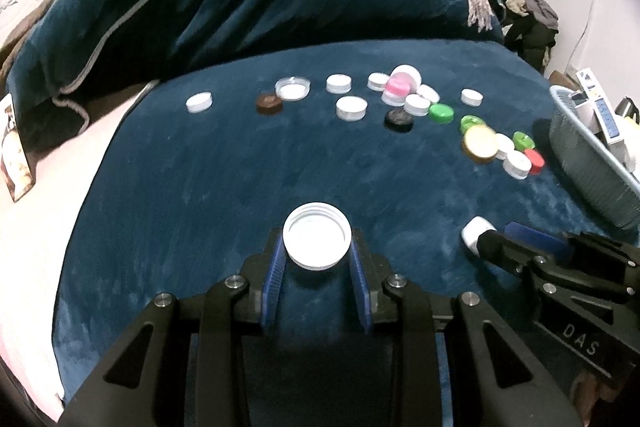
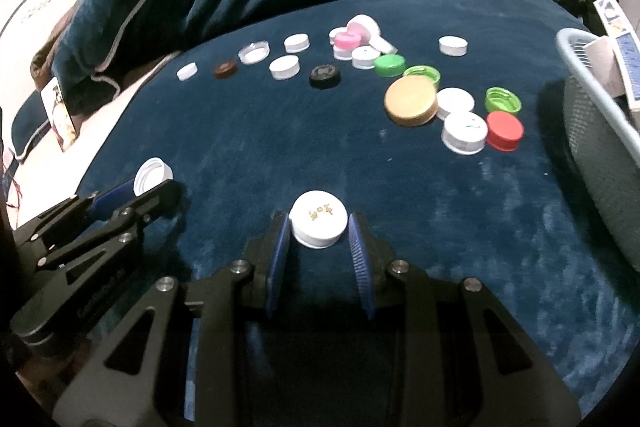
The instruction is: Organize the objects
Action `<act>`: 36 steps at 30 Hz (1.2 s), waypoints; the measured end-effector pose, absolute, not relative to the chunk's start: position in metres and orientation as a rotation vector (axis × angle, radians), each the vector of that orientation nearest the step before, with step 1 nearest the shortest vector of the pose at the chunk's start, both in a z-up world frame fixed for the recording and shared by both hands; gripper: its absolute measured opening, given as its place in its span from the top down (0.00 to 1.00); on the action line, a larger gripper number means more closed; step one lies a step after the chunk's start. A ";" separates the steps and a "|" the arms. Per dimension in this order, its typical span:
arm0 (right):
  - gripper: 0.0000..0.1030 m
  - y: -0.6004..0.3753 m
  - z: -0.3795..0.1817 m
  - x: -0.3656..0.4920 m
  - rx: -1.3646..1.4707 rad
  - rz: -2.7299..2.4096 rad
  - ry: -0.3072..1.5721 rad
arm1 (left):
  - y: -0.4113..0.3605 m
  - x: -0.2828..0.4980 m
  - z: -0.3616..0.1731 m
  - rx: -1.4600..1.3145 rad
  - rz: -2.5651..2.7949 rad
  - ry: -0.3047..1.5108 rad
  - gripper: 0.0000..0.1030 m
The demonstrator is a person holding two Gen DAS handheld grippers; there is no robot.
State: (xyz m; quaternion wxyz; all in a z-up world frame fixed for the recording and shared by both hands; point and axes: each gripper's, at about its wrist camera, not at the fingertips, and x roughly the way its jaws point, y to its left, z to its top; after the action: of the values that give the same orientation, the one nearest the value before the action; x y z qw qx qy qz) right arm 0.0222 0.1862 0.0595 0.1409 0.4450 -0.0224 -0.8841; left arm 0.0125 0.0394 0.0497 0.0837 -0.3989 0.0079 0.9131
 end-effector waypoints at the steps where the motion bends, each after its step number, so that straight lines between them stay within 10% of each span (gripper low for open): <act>1: 0.69 0.188 0.062 0.023 1.278 -2.558 -0.066 | 0.042 0.012 0.053 -1.178 2.724 0.024 0.69; 29: 0.68 0.214 0.094 0.038 1.208 -2.531 -0.091 | 0.044 0.011 0.077 -1.126 2.737 -0.111 0.69; 36: 0.34 0.209 0.088 0.040 1.222 -2.547 -0.092 | 0.037 0.012 0.074 -1.134 2.744 -0.129 0.69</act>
State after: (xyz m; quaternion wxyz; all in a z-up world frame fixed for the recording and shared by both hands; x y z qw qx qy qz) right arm 0.0399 0.2095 0.0883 0.1570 0.4269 -0.0322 -0.8900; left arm 0.0118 0.0367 0.0736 0.0847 -0.3801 -0.0432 0.9200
